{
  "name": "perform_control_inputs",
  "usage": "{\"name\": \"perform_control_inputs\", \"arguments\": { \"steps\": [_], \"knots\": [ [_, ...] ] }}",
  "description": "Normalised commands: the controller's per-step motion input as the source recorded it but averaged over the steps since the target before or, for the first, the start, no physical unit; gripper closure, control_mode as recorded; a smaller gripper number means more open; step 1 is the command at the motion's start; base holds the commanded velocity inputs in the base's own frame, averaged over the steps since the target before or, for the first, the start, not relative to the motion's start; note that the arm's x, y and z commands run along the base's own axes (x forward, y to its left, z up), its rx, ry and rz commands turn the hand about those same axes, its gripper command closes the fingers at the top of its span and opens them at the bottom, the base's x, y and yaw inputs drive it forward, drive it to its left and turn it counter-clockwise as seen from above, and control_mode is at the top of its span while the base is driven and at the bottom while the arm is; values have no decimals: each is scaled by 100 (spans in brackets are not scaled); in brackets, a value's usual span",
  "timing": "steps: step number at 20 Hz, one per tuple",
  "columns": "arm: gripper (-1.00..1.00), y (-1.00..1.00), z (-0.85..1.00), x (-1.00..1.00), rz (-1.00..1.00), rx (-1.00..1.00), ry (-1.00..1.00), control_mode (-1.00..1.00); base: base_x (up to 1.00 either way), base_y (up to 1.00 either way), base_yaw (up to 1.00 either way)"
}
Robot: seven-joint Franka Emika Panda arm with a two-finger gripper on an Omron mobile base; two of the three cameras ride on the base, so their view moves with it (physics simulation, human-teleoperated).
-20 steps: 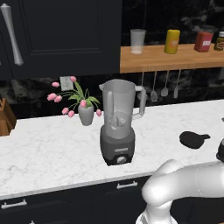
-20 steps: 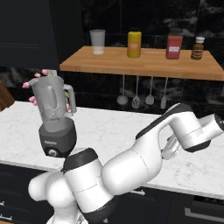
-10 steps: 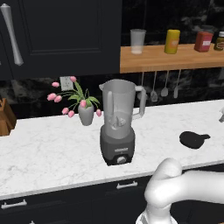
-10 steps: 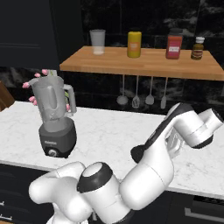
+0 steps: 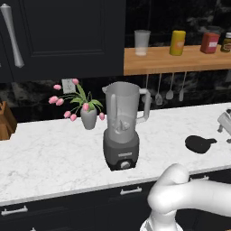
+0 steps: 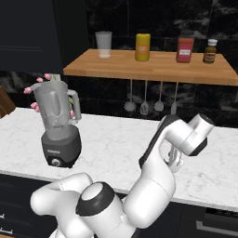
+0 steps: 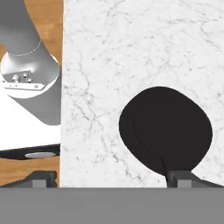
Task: Close the lid blender by securely placing the lid on top.
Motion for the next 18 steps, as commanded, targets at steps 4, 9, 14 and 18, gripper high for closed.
{"name": "perform_control_inputs", "arguments": {
  "steps": [4, 9, 14, 18],
  "knots": [
    [-100, 13, -36, 1, 12, -13, 0, -100, 0, 0, 0],
    [-100, 9, -20, 4, 12, -2, -3, -100, 0, 0, 0],
    [-100, 0, 0, 16, 9, 0, -3, -100, 0, 0, 0],
    [-100, 0, 0, 32, 4, -1, -1, -100, 0, 0, 0]
  ]
}}
